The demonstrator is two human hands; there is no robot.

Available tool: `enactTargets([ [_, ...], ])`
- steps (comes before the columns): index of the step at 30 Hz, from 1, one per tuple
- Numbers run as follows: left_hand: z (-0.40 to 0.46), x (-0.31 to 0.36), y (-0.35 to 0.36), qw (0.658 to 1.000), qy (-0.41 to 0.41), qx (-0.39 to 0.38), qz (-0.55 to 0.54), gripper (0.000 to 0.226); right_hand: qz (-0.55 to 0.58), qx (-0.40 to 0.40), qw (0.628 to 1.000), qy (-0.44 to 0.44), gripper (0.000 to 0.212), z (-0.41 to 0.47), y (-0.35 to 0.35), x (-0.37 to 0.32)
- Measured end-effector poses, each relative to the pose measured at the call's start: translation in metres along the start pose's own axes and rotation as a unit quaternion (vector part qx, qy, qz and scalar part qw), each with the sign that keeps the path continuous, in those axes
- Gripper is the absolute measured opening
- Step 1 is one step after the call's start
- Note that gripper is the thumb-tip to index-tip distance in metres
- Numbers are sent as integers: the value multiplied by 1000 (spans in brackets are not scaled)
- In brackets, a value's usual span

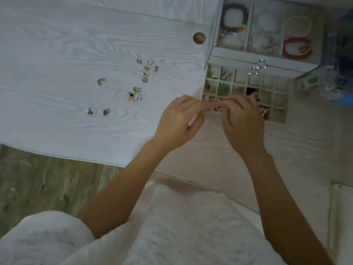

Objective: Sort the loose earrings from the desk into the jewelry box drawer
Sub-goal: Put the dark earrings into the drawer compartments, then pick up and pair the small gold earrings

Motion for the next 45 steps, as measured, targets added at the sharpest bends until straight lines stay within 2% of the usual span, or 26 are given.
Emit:
enactTargets([
  [3,-42,-34,-44,990,-100,52,89,20,35,-63,996,-53,19,13,32,-40],
  [7,-84,-84,-87,919,-305,44,247,27,69,-168,979,-88,22,49,73,-80],
  [9,-99,-105,-105,893,-369,43,255,33,81,-220,968,-90,28,69,94,-97],
  [12,-116,-128,-122,878,-426,50,212,39,108,-256,956,-90,34,86,121,-120],
  [18,-124,-144,-122,884,-454,36,108,38,141,-242,957,-79,39,82,152,-146],
  [22,-119,-147,-117,899,-429,49,74,34,162,-231,957,-59,45,79,154,-150],
  [27,-112,-151,-111,926,-374,18,47,33,182,-213,960,-3,50,77,150,-145],
  [31,-106,-153,-108,940,-336,2,56,31,182,-190,964,45,39,74,142,-139],
  [33,-105,-152,-112,939,-338,6,56,28,170,-179,968,42,33,75,140,-141],
  [37,-98,-157,-130,930,-358,68,47,23,132,-181,975,-1,24,88,147,-154],
  [40,-90,-174,-143,915,-389,100,36,24,105,-190,976,3,19,97,157,-161],
  [45,-66,-205,-146,912,-403,57,54,28,90,-191,977,19,8,105,164,-167],
])
Point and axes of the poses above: each hand's wrist, its own z-axis towards the middle knuckle, its own y-axis out of the palm, x = y × z, the point moved 2 cm from there along z, towards the middle knuckle, and after that the axes turned 1 degree about -z, right-handed, at the moved point
